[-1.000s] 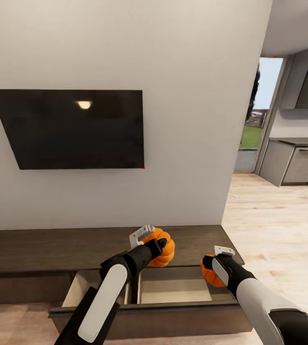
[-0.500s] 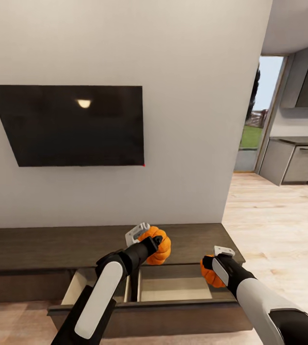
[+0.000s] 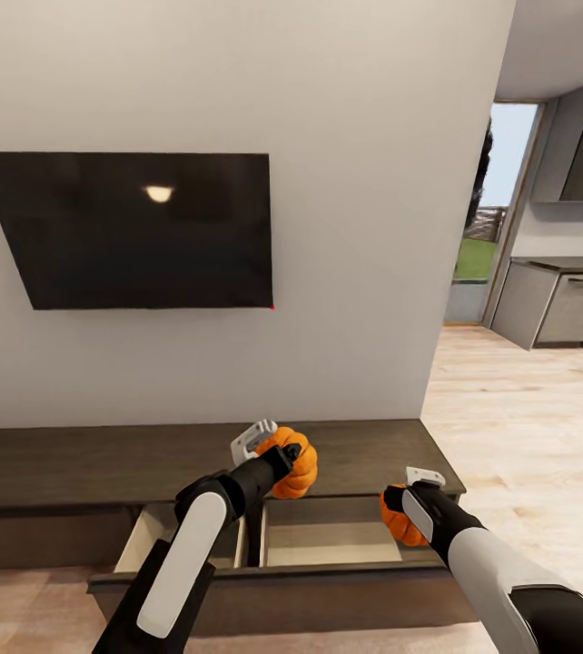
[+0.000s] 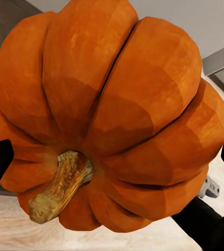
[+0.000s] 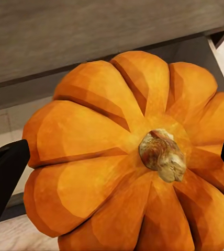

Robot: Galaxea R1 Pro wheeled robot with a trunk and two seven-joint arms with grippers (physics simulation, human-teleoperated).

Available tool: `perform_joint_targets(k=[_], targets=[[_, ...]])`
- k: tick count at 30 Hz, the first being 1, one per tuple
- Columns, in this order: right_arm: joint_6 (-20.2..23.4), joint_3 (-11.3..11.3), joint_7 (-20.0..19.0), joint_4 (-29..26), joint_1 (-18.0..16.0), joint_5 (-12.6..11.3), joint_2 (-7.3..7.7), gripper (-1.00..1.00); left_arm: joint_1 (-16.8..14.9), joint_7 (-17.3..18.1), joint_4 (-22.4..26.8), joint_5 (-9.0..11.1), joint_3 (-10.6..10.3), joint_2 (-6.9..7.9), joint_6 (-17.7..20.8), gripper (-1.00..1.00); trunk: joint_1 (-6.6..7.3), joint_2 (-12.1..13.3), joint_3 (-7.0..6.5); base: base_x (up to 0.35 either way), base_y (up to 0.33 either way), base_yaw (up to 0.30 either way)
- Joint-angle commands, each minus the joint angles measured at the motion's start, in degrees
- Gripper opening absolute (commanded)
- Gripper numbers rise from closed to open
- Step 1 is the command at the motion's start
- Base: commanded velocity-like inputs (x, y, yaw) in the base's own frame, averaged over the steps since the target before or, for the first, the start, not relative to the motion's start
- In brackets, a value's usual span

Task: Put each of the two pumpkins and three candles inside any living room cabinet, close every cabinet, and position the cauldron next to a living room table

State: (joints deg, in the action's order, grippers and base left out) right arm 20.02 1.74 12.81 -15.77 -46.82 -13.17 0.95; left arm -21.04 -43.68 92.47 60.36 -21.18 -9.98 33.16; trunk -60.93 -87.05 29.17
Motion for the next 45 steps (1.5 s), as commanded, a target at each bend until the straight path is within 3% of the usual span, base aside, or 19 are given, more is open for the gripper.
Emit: perform_joint_targets(k=[1,37,45], targets=[[0.28,0.21,0.29,-0.14,-0.01,-0.46,0.02,-1.00,-0.06,-0.53,0.08,0.54,0.05,-0.01,-0.03,-1.00,-0.22,-0.45,0.25,0.000,0.000,0.000],[-0.68,0.28,0.29,-0.37,0.01,-0.46,0.03,-1.00,-0.06,-0.47,0.08,0.55,0.25,-0.01,-0.03,-1.00,-8.13,-14.89,6.71,0.000,0.000,0.000],[-0.68,0.28,0.29,-0.69,0.01,-0.46,0.02,-1.00,-0.06,-0.45,0.08,0.55,1.35,-0.01,-0.03,-1.00,-9.89,-18.10,8.14,0.000,0.000,0.000]])
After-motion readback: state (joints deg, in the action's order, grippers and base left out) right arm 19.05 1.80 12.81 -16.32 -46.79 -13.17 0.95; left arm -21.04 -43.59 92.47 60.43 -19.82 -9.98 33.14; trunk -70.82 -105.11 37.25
